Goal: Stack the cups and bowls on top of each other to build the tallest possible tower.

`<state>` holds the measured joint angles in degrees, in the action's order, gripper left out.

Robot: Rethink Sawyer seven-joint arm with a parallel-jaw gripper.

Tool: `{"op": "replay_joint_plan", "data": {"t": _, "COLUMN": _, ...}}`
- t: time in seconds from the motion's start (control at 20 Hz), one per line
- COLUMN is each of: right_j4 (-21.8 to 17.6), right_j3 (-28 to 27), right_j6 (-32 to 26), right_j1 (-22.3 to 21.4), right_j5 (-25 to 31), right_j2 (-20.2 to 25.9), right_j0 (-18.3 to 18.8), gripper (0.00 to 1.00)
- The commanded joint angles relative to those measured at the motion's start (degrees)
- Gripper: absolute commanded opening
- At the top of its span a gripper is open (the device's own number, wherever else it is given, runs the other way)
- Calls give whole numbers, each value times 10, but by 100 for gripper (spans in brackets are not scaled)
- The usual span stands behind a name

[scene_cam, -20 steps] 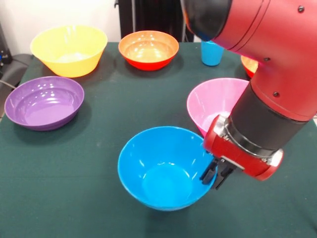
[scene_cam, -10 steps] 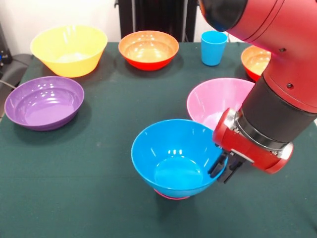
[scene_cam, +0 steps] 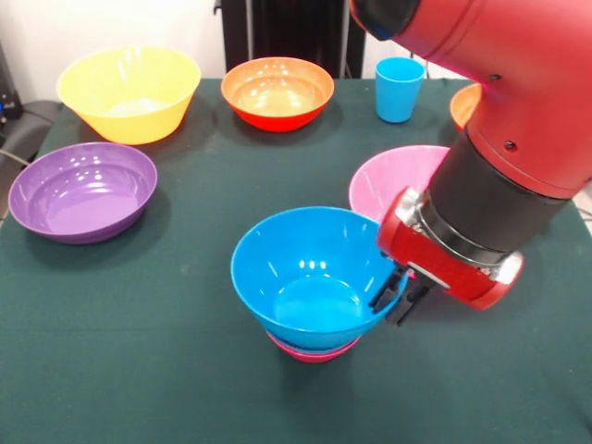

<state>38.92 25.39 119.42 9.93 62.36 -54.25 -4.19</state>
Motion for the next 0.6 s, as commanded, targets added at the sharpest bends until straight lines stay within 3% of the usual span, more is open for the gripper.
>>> {"op": "replay_joint_plan", "data": {"t": 0.05, "right_j4": -60, "right_j3": 84, "right_j6": -10, "right_j1": -22, "right_j5": -23, "right_j2": 78, "right_j0": -6, "gripper": 0}}
{"op": "replay_joint_plan", "data": {"t": 0.3, "right_j4": -72, "right_j3": 113, "right_j6": -27, "right_j1": -35, "right_j5": -42, "right_j2": 93, "right_j0": -9, "gripper": 0}}
{"op": "replay_joint_plan", "data": {"t": 0.6, "right_j4": -77, "right_j3": 94, "right_j6": -12, "right_j1": -27, "right_j5": -48, "right_j2": 102, "right_j0": -2, "gripper": 0}}
